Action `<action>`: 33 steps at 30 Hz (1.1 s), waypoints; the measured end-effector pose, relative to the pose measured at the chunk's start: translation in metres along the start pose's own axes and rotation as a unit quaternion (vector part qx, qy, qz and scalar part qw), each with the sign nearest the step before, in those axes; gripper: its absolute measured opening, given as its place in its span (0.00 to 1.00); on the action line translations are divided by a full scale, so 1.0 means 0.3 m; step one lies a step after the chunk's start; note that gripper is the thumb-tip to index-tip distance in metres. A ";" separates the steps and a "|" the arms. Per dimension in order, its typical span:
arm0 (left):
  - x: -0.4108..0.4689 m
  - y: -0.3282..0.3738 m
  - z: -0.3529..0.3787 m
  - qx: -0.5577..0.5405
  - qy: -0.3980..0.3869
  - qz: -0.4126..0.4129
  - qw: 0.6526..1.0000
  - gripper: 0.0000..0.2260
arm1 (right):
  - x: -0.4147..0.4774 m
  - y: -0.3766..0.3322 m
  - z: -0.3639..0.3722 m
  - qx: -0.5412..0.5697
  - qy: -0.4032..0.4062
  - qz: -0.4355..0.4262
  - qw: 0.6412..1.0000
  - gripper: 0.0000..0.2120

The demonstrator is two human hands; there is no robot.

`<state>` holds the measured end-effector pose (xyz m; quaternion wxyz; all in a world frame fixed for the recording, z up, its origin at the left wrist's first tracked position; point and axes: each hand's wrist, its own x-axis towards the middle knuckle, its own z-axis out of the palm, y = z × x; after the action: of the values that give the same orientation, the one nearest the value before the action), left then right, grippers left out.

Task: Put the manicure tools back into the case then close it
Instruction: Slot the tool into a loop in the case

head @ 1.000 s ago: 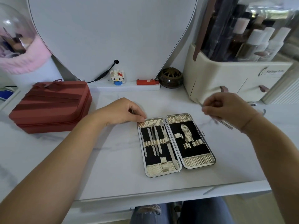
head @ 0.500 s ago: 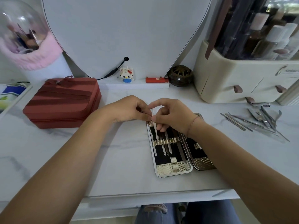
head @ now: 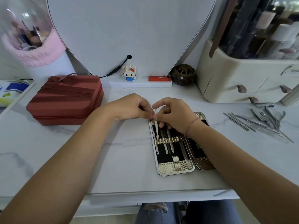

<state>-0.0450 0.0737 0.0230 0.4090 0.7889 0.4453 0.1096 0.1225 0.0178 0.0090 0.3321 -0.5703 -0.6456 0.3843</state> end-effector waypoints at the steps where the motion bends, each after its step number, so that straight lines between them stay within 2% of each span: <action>1: -0.001 0.002 -0.001 0.002 0.001 0.000 1.000 0.03 | 0.003 0.003 0.002 -0.003 0.000 0.000 1.000 0.10; 11: -0.005 0.011 -0.002 0.011 -0.003 -0.002 1.000 0.03 | 0.000 -0.006 -0.003 -0.014 -0.023 0.005 1.000 0.08; 17: -0.003 0.007 -0.001 0.011 -0.004 0.004 1.000 0.02 | 0.013 0.005 -0.017 0.048 0.021 0.023 0.998 0.06; 30: -0.003 0.007 -0.001 0.003 -0.006 0.003 1.000 0.02 | 0.005 -0.005 -0.021 -0.005 -0.008 0.016 1.000 0.04; 33: 0.000 0.002 0.000 -0.003 -0.006 0.002 1.000 0.02 | 0.006 -0.008 -0.030 -0.093 0.000 0.003 0.996 0.03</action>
<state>-0.0447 0.0737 0.0233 0.4136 0.7896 0.4404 0.1067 0.1288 0.0206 0.0155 0.2766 -0.6004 -0.6771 0.3233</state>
